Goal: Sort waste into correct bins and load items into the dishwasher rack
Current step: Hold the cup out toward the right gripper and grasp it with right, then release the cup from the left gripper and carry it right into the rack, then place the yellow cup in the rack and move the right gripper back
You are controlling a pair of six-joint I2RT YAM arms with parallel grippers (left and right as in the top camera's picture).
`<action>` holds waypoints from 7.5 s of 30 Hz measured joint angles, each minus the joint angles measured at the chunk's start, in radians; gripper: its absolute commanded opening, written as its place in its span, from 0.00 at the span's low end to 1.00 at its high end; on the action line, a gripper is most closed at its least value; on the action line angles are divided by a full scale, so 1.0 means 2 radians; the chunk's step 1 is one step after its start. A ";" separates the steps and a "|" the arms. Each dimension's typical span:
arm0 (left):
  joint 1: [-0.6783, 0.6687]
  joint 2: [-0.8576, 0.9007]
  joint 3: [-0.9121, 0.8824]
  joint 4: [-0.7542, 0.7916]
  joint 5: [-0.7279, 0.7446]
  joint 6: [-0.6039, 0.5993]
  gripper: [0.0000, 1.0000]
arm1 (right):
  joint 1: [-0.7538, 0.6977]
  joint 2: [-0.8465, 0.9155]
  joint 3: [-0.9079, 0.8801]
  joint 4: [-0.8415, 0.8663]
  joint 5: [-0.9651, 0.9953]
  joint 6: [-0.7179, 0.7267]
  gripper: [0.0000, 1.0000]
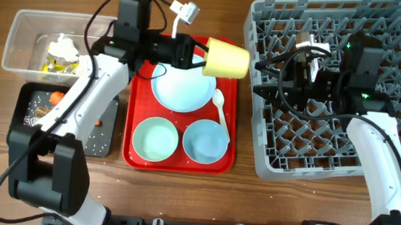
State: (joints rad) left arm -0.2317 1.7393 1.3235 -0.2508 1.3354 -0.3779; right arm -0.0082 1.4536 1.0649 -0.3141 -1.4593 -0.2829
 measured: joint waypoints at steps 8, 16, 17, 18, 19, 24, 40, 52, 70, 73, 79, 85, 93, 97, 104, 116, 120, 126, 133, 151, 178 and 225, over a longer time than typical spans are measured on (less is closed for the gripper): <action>-0.021 0.000 0.000 0.019 -0.001 0.003 0.04 | 0.010 0.000 0.000 0.011 0.001 -0.002 0.77; -0.023 0.000 0.000 0.031 0.004 0.004 0.04 | 0.019 0.001 0.000 0.051 0.004 -0.002 0.77; -0.023 0.000 0.000 0.036 0.005 0.005 0.04 | 0.024 0.003 0.000 0.061 0.005 -0.002 0.77; -0.024 0.000 0.000 0.040 0.005 0.005 0.04 | 0.027 0.005 0.000 0.066 0.005 -0.003 0.77; -0.024 0.000 0.000 0.042 0.005 0.005 0.04 | 0.030 0.008 0.000 0.070 0.005 -0.004 0.77; -0.024 0.000 0.000 0.044 0.005 0.005 0.04 | 0.044 0.018 0.000 0.089 0.006 -0.004 0.77; -0.024 0.000 0.000 0.045 0.016 0.005 0.04 | 0.063 0.019 0.000 0.127 0.023 -0.003 0.75; -0.022 0.000 0.000 0.050 0.016 0.007 0.06 | 0.072 0.025 0.000 0.184 0.038 0.048 0.51; -0.024 0.000 0.002 0.045 0.014 0.007 0.04 | 0.074 0.027 0.000 0.271 0.017 0.116 0.79; -0.024 0.000 0.002 0.045 0.014 0.007 0.04 | 0.074 0.027 0.000 0.264 0.017 0.125 0.86; -0.024 0.000 0.002 0.049 0.011 0.007 0.04 | 0.074 0.027 0.000 0.255 0.012 0.128 0.90; -0.024 0.000 0.002 0.049 0.012 0.007 0.04 | 0.076 0.027 0.000 0.254 0.015 0.128 0.88; -0.024 0.000 0.002 0.050 0.014 0.008 0.04 | 0.093 0.027 0.000 0.255 0.053 0.132 0.64; -0.023 0.000 0.002 0.050 0.010 0.016 0.13 | 0.092 0.027 0.000 0.256 0.062 0.137 0.58; -0.024 0.000 0.002 0.051 0.006 0.012 0.19 | 0.095 0.027 -0.002 0.261 0.061 0.137 0.54; 0.007 0.000 0.002 0.042 -0.001 0.012 0.17 | 0.077 0.027 -0.003 0.269 0.064 0.141 0.52; 0.011 0.000 0.002 0.034 -0.018 0.012 0.17 | 0.063 0.027 -0.004 0.274 0.052 0.149 0.52; 0.012 0.001 0.002 0.024 -0.045 0.012 0.16 | 0.022 0.027 -0.005 0.286 0.043 0.195 0.51; 0.012 0.001 0.002 0.024 -0.054 0.012 0.15 | -0.044 0.027 -0.005 0.293 0.049 0.259 0.51; 0.012 0.001 0.002 0.004 -0.106 0.012 0.13 | -0.119 0.026 0.203 -0.087 0.405 0.270 0.50; 0.012 0.001 0.002 -0.122 -0.326 0.013 0.08 | -0.020 0.231 0.319 -0.264 0.665 0.140 0.40; 0.001 0.002 0.002 -0.170 -0.382 0.013 0.15 | 0.004 0.255 0.404 -0.425 0.665 0.148 0.05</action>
State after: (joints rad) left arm -0.2291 1.7424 1.3270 -0.5915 0.5716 -0.3519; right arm 0.0006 1.9633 1.8736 -1.1633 -0.1284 0.0135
